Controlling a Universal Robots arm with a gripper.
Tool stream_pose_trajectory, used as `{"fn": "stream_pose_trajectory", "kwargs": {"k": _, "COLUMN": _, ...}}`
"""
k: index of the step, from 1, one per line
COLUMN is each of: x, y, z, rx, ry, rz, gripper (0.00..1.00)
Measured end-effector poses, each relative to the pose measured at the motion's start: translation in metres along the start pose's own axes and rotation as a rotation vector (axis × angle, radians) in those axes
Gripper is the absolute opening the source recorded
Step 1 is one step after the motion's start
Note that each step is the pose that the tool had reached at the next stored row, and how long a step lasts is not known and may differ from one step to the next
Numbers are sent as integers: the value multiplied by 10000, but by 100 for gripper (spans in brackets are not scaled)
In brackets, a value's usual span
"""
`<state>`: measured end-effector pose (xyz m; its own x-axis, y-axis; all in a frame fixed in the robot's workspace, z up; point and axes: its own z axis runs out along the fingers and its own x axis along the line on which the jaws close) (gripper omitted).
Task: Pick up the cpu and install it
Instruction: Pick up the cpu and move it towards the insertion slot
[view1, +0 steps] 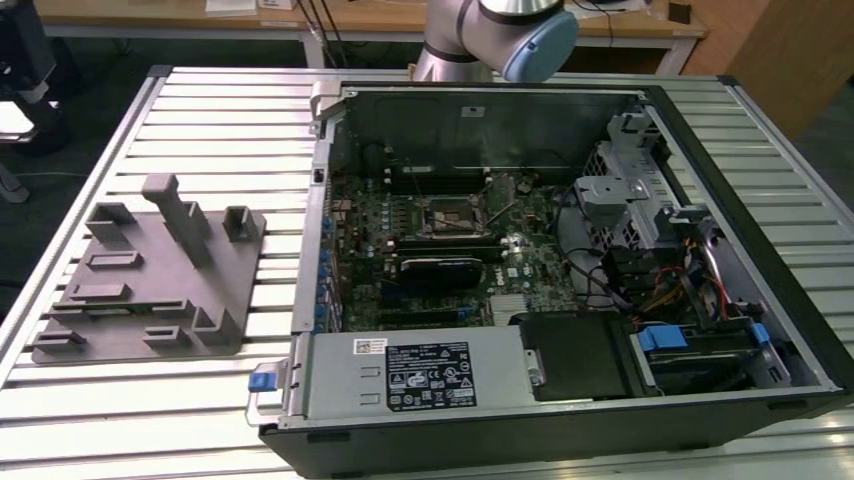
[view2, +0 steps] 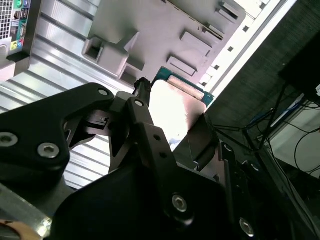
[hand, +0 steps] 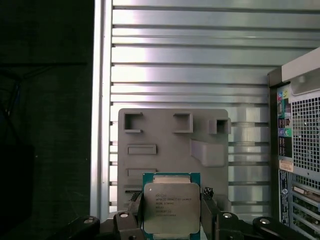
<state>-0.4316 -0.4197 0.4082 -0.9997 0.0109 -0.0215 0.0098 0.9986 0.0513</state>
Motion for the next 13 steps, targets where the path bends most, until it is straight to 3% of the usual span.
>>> {"fn": "stream_pose_trajectory", "kwargs": {"k": 13, "x": -275, "y": 2, "z": 7, "rx": -1, "ry": 8, "rz": 0, "gripper": 54}}
